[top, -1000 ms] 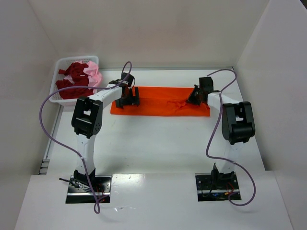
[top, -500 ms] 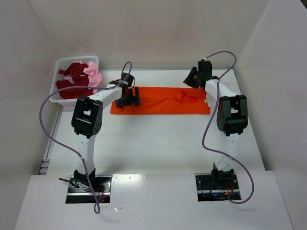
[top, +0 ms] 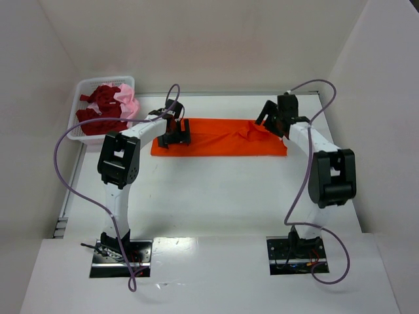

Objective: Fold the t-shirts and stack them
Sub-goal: Fold the other side of the tshirt into a rectangle

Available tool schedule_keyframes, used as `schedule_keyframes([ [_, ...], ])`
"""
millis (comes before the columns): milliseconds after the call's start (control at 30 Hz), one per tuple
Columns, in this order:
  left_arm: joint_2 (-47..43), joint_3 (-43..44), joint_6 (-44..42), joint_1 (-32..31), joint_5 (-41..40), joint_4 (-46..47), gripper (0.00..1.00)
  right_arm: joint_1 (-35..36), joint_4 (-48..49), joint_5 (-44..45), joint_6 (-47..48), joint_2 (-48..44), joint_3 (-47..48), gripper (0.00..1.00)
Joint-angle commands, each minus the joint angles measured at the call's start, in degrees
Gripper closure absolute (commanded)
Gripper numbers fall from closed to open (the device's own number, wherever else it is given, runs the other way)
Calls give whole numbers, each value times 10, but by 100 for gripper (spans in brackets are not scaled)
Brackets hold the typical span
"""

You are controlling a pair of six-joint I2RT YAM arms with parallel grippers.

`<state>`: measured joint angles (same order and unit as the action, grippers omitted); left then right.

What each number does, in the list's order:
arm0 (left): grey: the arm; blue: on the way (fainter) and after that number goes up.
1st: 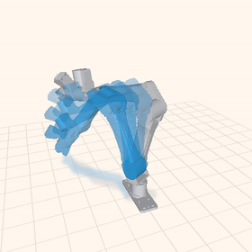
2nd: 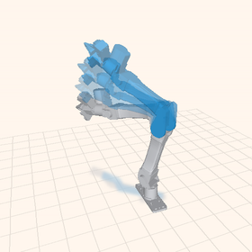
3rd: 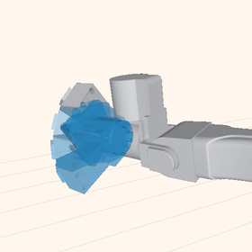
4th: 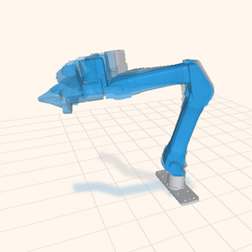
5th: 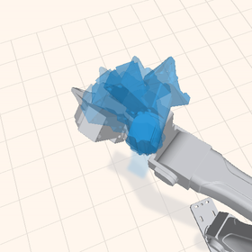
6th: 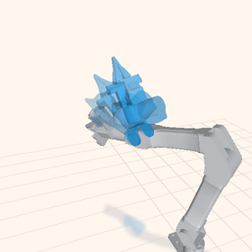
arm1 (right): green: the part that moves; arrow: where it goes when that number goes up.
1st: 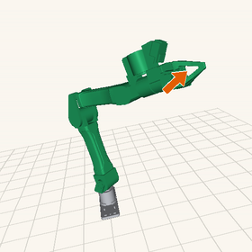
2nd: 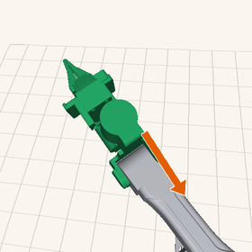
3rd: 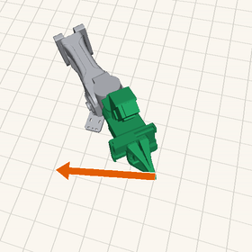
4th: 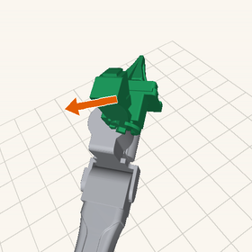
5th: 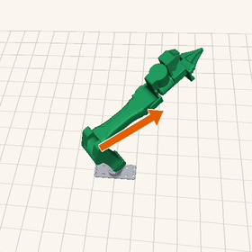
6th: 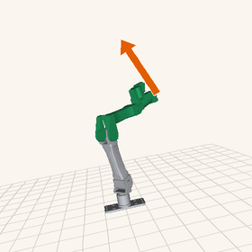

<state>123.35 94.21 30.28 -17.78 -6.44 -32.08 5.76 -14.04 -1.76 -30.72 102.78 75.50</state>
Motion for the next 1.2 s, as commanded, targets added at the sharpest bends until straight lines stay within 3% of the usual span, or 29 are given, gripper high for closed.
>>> schedule_keyframes([
  [0,15,-19,4,3,-7,-16,0,-9,3,40,-21,-77,-78,18],
  [467,9,-25,4,8,-7,-5,0,-43,-8,104,-73,-53,-137,39],
  [733,9,-25,4,8,4,-5,0,-49,-33,122,-73,-20,-132,60],
  [867,9,-25,4,13,4,-5,0,-49,-46,122,-73,2,-127,60],
  [933,9,-25,4,13,4,-5,0,-49,-54,122,-73,8,-120,49],
  [1033,9,-25,4,19,4,0,0,-49,-54,127,-73,8,-120,46],
  [1133,9,-25,4,19,9,0,0,-49,-61,133,-73,20,-114,61],
  [1167,9,-25,4,19,9,0,0,-49,-68,133,-73,20,-113,74],
])
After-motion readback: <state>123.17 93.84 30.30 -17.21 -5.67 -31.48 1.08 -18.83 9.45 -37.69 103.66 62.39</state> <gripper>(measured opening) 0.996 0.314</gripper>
